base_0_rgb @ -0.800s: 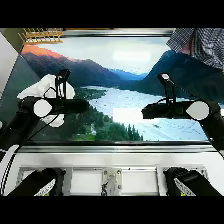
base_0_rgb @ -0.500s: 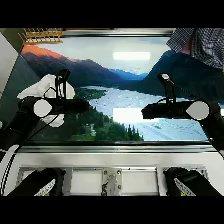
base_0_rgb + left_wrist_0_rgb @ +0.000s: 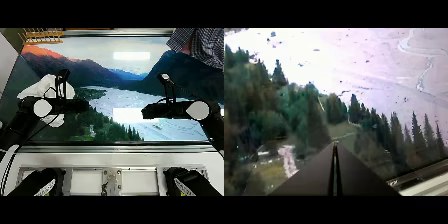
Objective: Fold the clothes and pants, and hang the long-sleeved shirts on hangers.
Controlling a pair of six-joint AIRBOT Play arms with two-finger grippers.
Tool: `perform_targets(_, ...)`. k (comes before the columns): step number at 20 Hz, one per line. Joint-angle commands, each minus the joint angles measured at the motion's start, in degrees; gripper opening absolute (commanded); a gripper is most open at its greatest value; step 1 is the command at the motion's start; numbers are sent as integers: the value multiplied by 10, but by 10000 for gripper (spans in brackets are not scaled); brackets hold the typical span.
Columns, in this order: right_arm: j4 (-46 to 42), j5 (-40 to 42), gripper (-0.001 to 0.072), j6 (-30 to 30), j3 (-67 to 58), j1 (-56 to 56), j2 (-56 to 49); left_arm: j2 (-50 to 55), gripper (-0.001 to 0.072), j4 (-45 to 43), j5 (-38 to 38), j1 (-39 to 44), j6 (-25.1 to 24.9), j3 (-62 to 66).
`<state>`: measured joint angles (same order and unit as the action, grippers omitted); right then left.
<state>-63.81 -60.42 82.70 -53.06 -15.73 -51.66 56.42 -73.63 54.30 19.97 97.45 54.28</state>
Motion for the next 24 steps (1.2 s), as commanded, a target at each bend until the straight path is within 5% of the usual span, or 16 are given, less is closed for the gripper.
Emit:
perform_targets(1,0,0,16,0,0,-1,0,-1,314,-53,-31,-8,-13,1)
perform_targets(2,0,0,16,0,0,-1,0,0,710,-97,-41,-22,-8,2)
perform_targets(4,0,0,17,0,0,-1,0,7,688,-166,-43,-75,12,2)
perform_targets(9,0,0,17,0,0,-1,0,108,687,-162,-30,-233,11,2)
perform_targets(17,0,0,16,0,0,-1,0,269,684,-147,-29,-234,15,2)
perform_targets(18,0,0,17,0,0,-1,0,273,512,-148,-29,-224,26,2)
perform_targets(19,0,0,16,0,0,-1,0,273,203,-147,-29,-216,35,2)
perform_targets(20,0,0,17,0,0,-1,0,268,10,-143,-25,-204,40,6)
perform_targets(24,28,0,16,0,0,-1,0,211,6,-28,-1,-128,19,65)
